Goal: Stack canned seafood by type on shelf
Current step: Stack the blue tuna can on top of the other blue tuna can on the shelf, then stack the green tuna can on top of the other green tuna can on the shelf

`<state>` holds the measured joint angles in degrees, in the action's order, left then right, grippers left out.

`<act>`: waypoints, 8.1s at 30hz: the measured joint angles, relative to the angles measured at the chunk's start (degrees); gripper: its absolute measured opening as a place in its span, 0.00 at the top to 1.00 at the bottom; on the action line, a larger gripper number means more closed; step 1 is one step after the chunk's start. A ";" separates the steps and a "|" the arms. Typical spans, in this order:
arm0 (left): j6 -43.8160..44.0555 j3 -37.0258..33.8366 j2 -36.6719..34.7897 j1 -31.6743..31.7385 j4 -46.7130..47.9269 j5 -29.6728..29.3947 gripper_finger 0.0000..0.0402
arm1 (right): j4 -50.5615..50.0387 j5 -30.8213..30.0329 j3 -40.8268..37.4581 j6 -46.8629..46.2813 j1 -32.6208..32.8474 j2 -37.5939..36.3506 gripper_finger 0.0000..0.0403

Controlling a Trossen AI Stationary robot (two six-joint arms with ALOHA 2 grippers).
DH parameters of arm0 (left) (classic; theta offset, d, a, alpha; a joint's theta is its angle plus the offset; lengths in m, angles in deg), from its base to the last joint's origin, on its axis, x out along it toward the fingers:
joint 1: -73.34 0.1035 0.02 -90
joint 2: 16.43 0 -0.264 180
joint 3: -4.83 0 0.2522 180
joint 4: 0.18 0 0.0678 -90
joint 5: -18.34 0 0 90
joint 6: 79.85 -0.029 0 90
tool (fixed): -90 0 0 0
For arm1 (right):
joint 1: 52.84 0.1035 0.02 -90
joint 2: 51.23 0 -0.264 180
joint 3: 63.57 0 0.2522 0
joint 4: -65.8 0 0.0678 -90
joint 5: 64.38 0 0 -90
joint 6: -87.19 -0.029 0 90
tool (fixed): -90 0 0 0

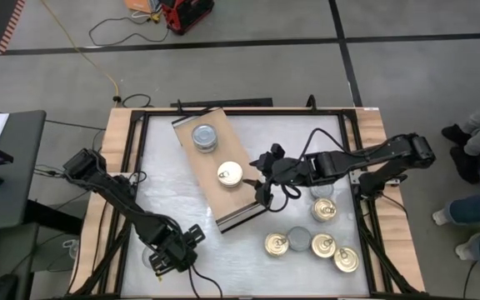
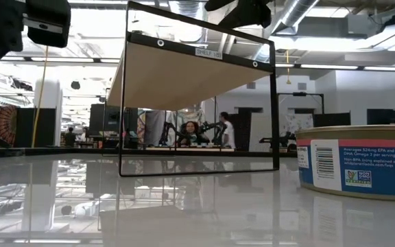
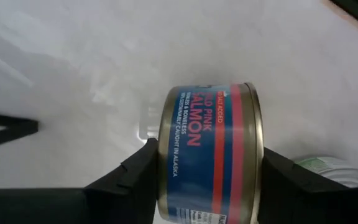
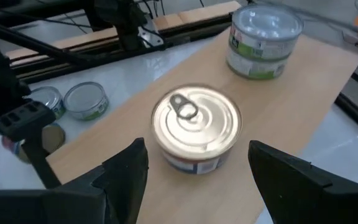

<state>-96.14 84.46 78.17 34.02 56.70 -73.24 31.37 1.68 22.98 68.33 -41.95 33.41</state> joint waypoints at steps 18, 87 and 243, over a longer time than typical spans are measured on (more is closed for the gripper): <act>16.73 5.00 -16.60 6.29 1.85 1.09 0.53 | -1.64 6.24 0.00 4.34 1.46 -0.02 0.25; 45.28 5.13 -18.52 46.59 -14.12 7.75 0.44 | 3.42 29.24 0.00 8.82 -13.99 -2.40 0.25; 5.42 -45.47 -61.36 5.02 -43.72 -30.77 0.32 | -38.09 17.56 -21.17 16.78 -38.64 7.47 0.92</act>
<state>-90.73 38.99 16.80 39.03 12.98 -104.01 -6.72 19.24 1.82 85.11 -80.59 40.88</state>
